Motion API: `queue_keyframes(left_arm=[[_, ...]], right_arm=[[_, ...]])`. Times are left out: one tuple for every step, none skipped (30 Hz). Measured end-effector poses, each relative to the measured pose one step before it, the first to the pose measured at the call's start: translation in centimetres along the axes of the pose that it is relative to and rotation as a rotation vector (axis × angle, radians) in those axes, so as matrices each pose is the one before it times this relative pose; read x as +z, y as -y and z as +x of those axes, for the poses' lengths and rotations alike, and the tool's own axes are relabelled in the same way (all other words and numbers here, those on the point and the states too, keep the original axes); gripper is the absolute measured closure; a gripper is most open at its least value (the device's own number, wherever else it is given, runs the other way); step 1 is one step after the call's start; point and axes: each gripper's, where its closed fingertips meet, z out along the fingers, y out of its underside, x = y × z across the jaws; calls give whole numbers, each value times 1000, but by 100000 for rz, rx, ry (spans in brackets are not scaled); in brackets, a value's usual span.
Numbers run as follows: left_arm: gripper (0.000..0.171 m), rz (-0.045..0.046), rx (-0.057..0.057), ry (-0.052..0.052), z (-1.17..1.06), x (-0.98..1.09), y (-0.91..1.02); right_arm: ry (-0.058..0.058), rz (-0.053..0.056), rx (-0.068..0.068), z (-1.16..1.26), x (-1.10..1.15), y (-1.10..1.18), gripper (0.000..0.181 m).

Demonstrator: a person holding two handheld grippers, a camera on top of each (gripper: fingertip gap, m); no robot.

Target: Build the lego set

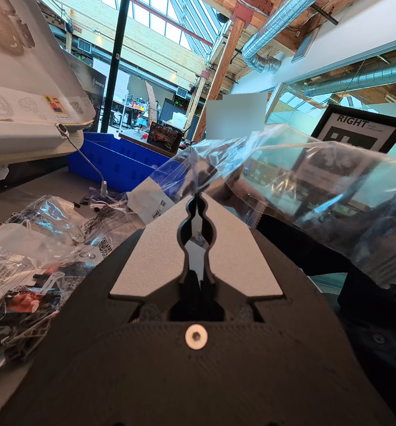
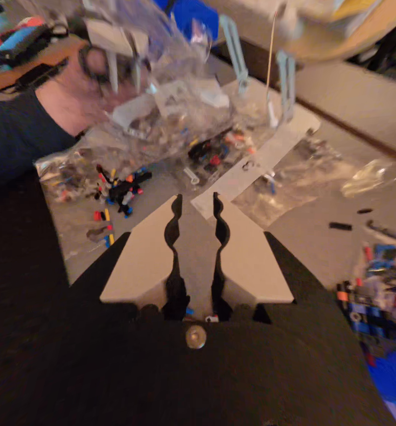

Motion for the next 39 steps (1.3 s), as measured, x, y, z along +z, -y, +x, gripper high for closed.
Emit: queue_keyframes(left_arm=[[171, -412, 22, -52, 23, 83, -103], [171, -317, -12, -43, 6, 66, -89], [171, -170, -34, -18, -1, 26, -49], [171, -119, 9, 107, -17, -19, -25], [171, 6, 29, 190, -48, -43, 15], [171, 185, -31, 157, -54, -74, 41], [171, 311, -73, 76, -43, -76, 72], [171, 300, -82, 34, -53, -59, 64], [171, 204, -65, 31, -45, -44, 55], [171, 73, -39, 6, -22, -19, 23], [171, -58, 16, -15, -10, 4, -5], [171, -117, 45, -40, 19, 25, -17], [171, -99, 80, -56, 44, 12, -12], [171, -74, 87, -28, 53, 16, -3], [171, -30, 84, 18, 35, 7, -1], [171, 73, 93, 16, 35, -16, 28], [171, 129, 64, 12, 38, -12, 36], [171, 111, 116, 23, 47, -20, 40], [171, 125, 135, -46, 50, -19, 55], [171, 149, 116, -45, 48, -19, 49], [171, 98, 134, -36, 56, -10, 47], [171, 44, 124, -26, 32, -8, 37], [171, 30, 129, -16, 37, -19, 23], [171, 71, 105, 13, 29, -16, 42], [171, 72, 89, -9, 21, -19, 36], [171, 97, 107, 3, 29, -25, 37], [171, 162, 76, 0, 20, -33, 41], [171, 211, -8, 6, -4, -45, 51], [171, 205, -77, -10, -17, -31, 34], [171, 142, -110, -24, -14, 4, 9], [171, 20, -121, -89, -12, 43, -35], [171, -270, -128, -149, -6, 82, -84], [171, -531, -56, -111, -4, 117, -123], [171, -455, -54, -115, -9, 102, -106], [171, -247, -108, -123, -5, 76, -70], [171, -126, -61, -63, -6, 47, -40], [171, -100, -6, -2, -7, 11, -25], [171, -22, 52, 99, -1, -18, 4], [171, 101, 34, 94, 5, -29, 22]], right_arm=[[1603, -6130, 1713, -36, 1300, -1727, 154], [544, -5790, -1158, -82, 1259, -1450, 153], [878, -5892, -2027, -253, 1190, -1207, 153], [816, -5249, -1748, -331, 994, -821, 153], [749, -3718, -1379, -286, 734, -450, 152], [1788, -2555, -1176, -431, 528, -252, 153], [1796, -1651, -958, -431, 385, -149, 155], [682, -1156, -446, -169, 317, -141, 155], [723, -1160, -140, -119, 237, -208, 155], [510, -1276, -212, -76, 304, -227, 155], [-420, -1574, -387, 30, 229, -272, 156], [-732, -2132, -570, -4, 238, -335, 157], [-473, -2067, -707, -65, 227, -359, 158], [-258, -1619, -603, 1, 187, -296, 159], [-411, -525, -458, -17, 132, -87, 160], [167, 266, -318, -112, 30, 65, 161], [-545, -262, -260, -1, 32, 30, 162], [-1121, -454, -433, 49, -10, 11, 164], [-1100, -331, -536, 123, 13, -23, 169], [-892, -358, -571, 38, 103, -11, 176], [-610, 122, -632, 10, 42, 50, 179], [-45, -241, -699, -97, 19, 17, 180], [-453, -266, -719, -38, -21, 14, 180], [-429, -61, -337, -10, -106, 32, 180], [-574, 636, -14, 43, -293, 116, 180], [-1064, 1934, 421, 144, -573, 294, 180], [-1177, 3573, 858, 170, -853, 576, 180], [-935, 5005, 777, 106, -1092, 883, 180], [-611, 5403, 269, -16, -1190, 1082, 180], [-1235, 5226, -669, -14, -1244, 1230, 180], [-1619, 5143, -1437, -10, -1217, 1390, 180], [-896, 5240, -1762, -145, -1122, 1610, 180], [20, 5281, -2092, -294, -940, 1760, 180], [601, 4115, -2411, -389, -667, 1680, 180], [-209, 2317, -2954, -275, -344, 1420, 180], [-310, 643, -3258, -221, -27, 1106, 180], [396, -1173, -2948, -250, 284, 694, 180], [268, -2638, -2554, -133, 529, 289, 180], [-1128, -2631, -2190, 146, 658, 139, 179]])
